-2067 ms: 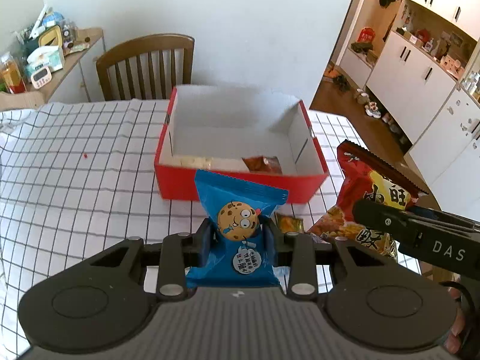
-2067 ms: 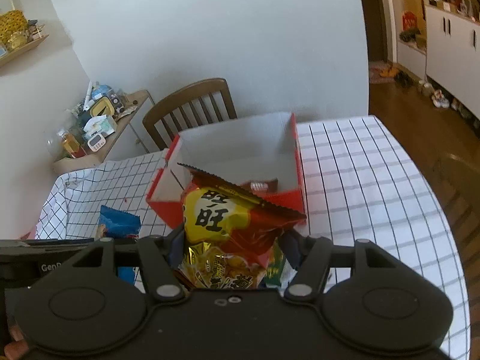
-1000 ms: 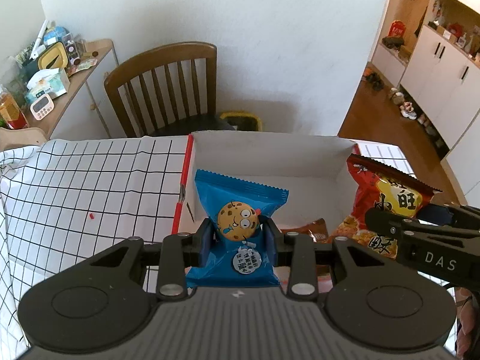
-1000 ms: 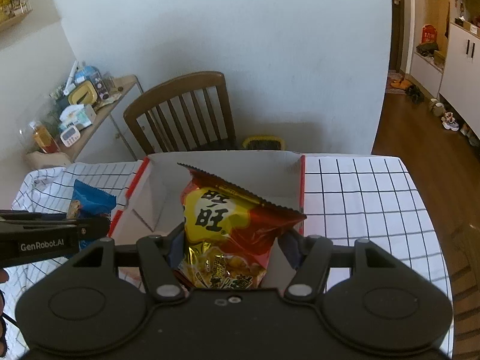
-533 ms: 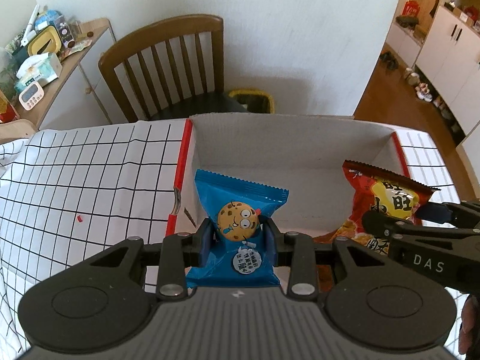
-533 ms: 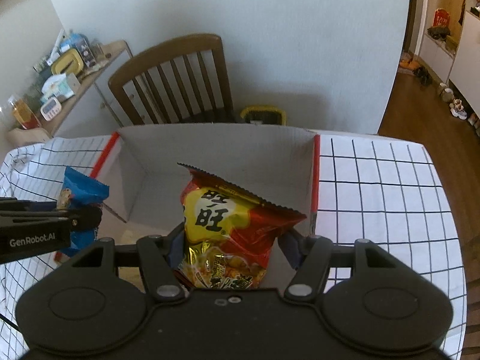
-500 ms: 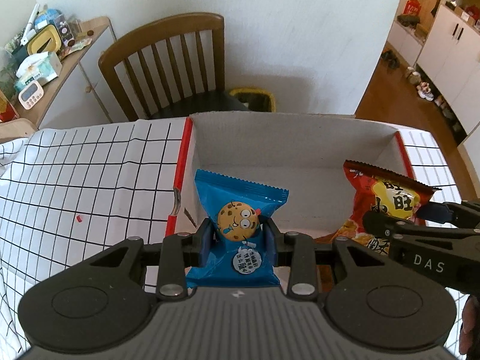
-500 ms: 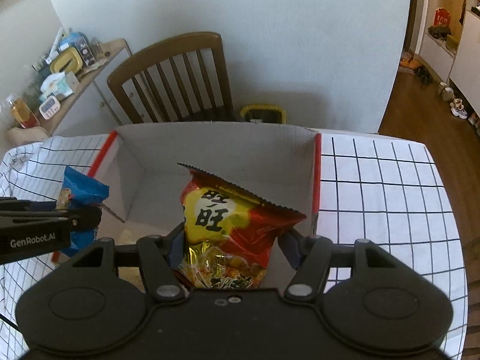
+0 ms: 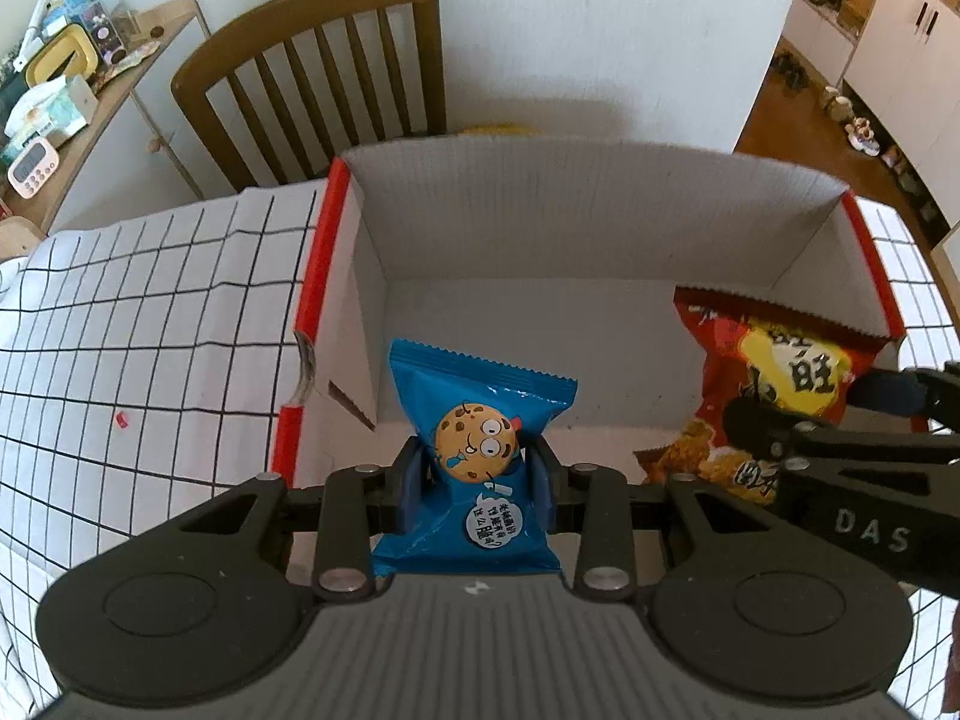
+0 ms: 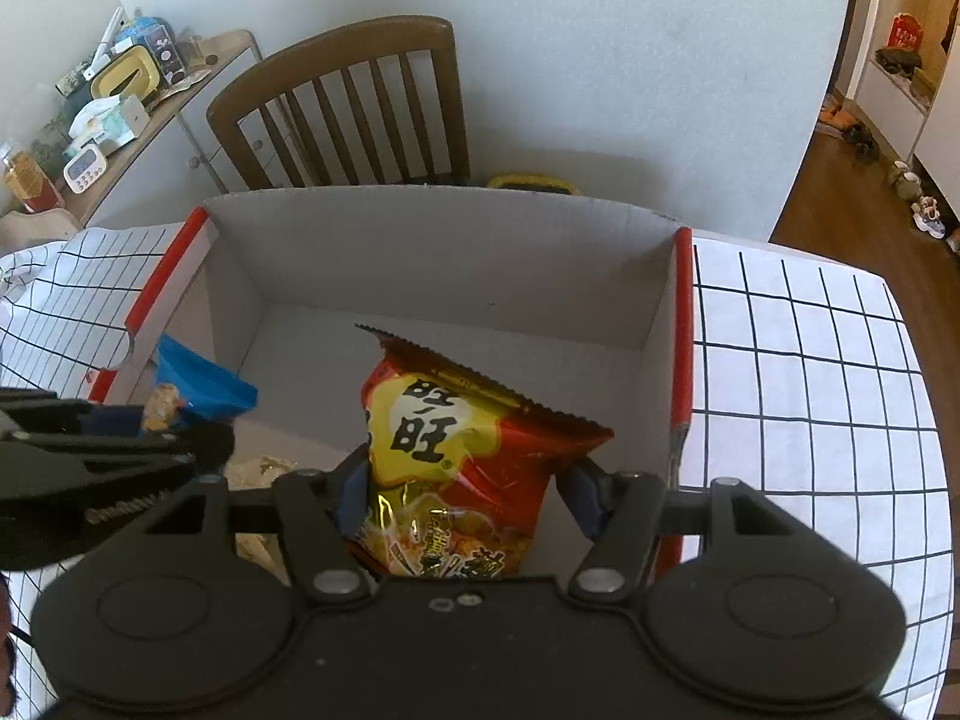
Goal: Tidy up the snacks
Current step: 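Open both tools to drop the packets into the red box, then move both tools back toward the remaining snacks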
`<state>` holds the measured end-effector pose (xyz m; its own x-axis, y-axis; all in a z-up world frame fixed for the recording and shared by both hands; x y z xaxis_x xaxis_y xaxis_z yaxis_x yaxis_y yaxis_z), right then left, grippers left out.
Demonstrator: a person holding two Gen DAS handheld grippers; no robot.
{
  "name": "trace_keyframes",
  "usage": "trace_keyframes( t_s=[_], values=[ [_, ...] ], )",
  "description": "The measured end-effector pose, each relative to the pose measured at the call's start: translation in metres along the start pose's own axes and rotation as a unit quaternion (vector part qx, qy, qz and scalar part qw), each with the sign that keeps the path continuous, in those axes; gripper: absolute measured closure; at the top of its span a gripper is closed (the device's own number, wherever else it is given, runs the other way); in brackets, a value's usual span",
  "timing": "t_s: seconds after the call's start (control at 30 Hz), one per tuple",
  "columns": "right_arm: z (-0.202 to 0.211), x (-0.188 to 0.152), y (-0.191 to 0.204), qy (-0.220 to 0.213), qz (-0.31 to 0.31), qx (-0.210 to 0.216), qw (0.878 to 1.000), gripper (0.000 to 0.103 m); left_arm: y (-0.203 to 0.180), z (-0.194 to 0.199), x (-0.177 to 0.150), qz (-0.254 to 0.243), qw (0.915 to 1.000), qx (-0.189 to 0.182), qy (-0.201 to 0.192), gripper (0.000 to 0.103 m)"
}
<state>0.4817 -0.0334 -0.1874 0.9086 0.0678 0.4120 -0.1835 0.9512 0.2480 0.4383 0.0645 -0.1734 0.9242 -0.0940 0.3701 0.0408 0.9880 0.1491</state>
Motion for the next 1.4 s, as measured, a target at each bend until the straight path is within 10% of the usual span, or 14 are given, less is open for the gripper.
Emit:
trace_keyframes(
  t_s=[0.6, 1.4],
  values=[
    [0.015, 0.006, -0.005, -0.023, -0.019, 0.001, 1.000, 0.022, 0.008, 0.019, -0.001, 0.032, 0.9989, -0.022, -0.026, 0.048],
    [0.129, -0.022, 0.013, -0.090, -0.004, 0.063, 0.994, 0.013, 0.001, 0.137, -0.036, 0.016, 0.9914, -0.031, -0.126, 0.046]
  ],
)
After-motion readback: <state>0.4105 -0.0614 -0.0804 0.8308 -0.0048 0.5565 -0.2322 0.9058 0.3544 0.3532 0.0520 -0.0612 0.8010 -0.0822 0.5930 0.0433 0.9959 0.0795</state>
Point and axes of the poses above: each gripper's, at about its wrist camera, not at the fingertips, and z roughly against the way its jaws point, y to its left, x to its top, the point moved 8 cm from there along -z, roughly the way its jaws point, and after that the axes turned 15 degrees about -z, right-handed, at the moved point
